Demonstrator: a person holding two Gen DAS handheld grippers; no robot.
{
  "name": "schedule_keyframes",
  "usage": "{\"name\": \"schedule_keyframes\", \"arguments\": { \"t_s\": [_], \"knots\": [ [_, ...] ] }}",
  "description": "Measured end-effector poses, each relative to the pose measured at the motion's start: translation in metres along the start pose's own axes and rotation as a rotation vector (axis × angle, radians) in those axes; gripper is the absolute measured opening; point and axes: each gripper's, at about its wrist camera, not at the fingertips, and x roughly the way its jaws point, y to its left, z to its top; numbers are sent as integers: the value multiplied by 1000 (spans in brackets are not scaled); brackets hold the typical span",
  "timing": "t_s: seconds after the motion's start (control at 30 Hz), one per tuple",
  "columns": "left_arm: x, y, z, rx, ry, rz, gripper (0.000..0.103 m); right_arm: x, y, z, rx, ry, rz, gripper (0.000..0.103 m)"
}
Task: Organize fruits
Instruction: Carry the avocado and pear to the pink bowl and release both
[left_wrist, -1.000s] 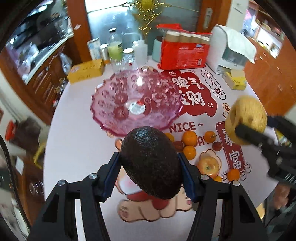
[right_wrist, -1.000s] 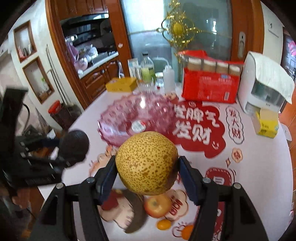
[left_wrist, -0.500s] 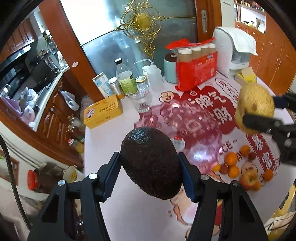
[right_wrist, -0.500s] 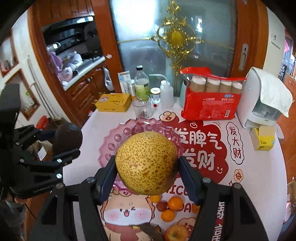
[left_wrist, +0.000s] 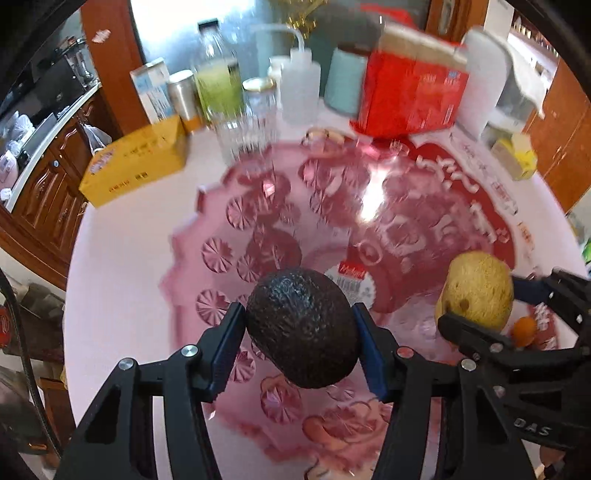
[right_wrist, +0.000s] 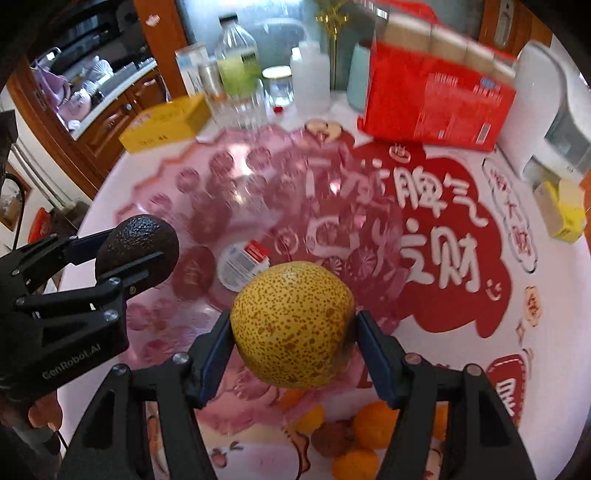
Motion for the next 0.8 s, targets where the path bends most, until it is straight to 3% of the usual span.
{"name": "schedule_keyframes", "arguments": {
  "t_s": [0.23,0.33,0.37,0.43,0.8],
  "knots": [
    [26,9,2,-39,25,-41,57,20,11,8,-36,-14,20,67],
    [25,13,5,-44,35,-17,74,23,9,10,-33,-27,34,67],
    [23,18,6,-57,33,-17,85,22,7,10,-30,-37,45,67],
    [16,26,7,-77,16,-47,91,15,3,11,-15,-67,69,69],
    [-48,30,-3,-80,-128,-90,92,-32,0,-1,12,-155,90,72]
  ]
}}
